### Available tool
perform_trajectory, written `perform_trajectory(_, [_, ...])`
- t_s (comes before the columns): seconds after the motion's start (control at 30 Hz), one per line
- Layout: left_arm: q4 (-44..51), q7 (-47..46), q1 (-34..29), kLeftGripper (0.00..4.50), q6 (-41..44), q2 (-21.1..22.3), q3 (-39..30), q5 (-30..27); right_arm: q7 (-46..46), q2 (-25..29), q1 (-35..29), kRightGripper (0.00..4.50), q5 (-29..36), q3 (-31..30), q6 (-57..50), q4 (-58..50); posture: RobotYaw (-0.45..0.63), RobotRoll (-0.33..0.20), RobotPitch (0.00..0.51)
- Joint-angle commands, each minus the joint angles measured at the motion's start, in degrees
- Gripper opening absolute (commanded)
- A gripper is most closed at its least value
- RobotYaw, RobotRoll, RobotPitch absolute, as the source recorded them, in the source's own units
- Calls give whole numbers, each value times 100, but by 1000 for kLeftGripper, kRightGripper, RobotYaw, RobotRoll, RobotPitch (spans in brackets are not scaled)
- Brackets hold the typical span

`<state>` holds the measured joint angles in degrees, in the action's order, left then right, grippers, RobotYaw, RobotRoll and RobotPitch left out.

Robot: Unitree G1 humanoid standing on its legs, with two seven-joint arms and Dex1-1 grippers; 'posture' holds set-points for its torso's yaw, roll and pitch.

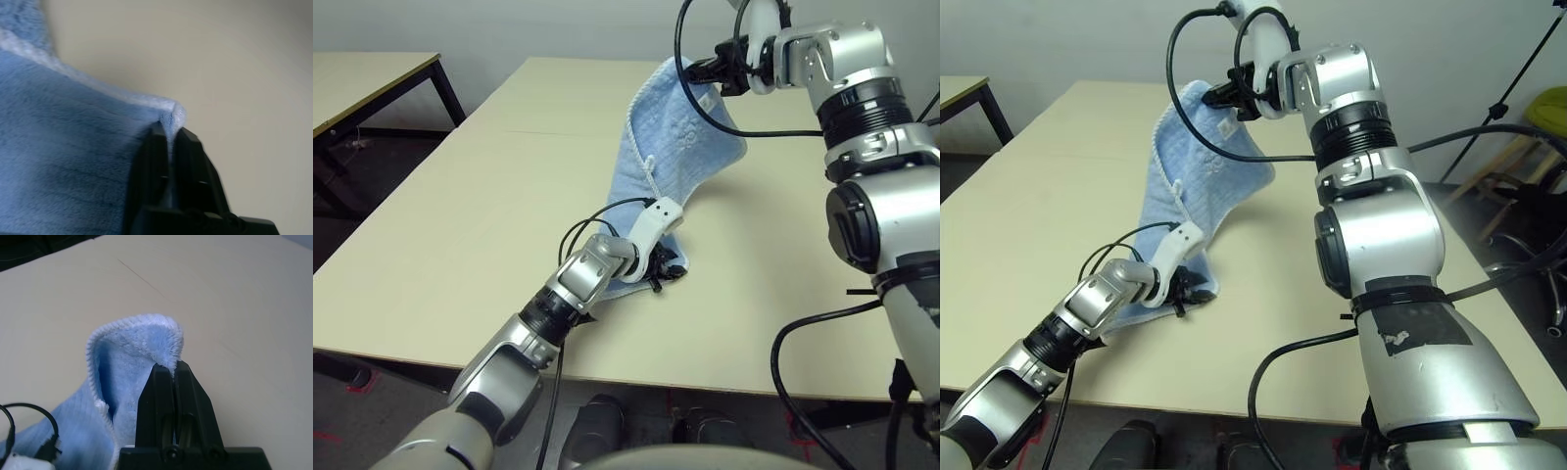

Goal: Fold the towel and set it aside.

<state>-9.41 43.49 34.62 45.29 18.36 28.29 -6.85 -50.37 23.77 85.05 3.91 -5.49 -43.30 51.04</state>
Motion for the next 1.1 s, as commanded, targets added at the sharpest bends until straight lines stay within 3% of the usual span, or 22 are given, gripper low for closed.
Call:
perform_trajectory(0.03, [424,452,-221,8,343,379,-214,-289,-239,365,-537,0,-2,-86,-334,-609,112,0,34])
perform_trajectory(0.27, [1950,1202,-365,8,1716,1368,-1655,-1826,-1555,1596,-2357,0,366,-460,-745,-2838,121,0,38])
perform_trajectory(0.37, [2353,1638,-477,8,2034,2078,-2165,-2404,-2265,2336,-3222,0,629,-557,-800,-3673,127,0,40])
perform_trajectory(0.5, [2400,2098,-531,8,2297,2796,-2702,-3056,-3227,3189,-4178,0,939,-616,-375,-4285,127,0,38])
perform_trajectory(0.57, [1840,2184,-406,8,1805,3118,-2740,-2792,-3173,3165,-4428,0,736,-604,444,-3901,124,0,38])
perform_trajectory(0.67, [755,1934,-6,8,754,3155,-2672,-2132,-2339,2733,-4078,0,170,-607,1504,-2710,125,0,33])
perform_trajectory(0.87, [-2510,571,1710,8,-2719,2688,-2795,-556,198,1660,-2331,0,-250,100,4262,391,122,0,35])
perform_trajectory(0.97, [-3393,156,2330,8,-3904,2556,-3037,-362,508,1497,-1772,0,-1,527,4809,1008,121,0,40])
perform_trajectory(1.1, [-3778,253,2626,8,-4677,2511,-3278,-399,259,1476,-1577,0,320,988,5018,1123,117,0,46])
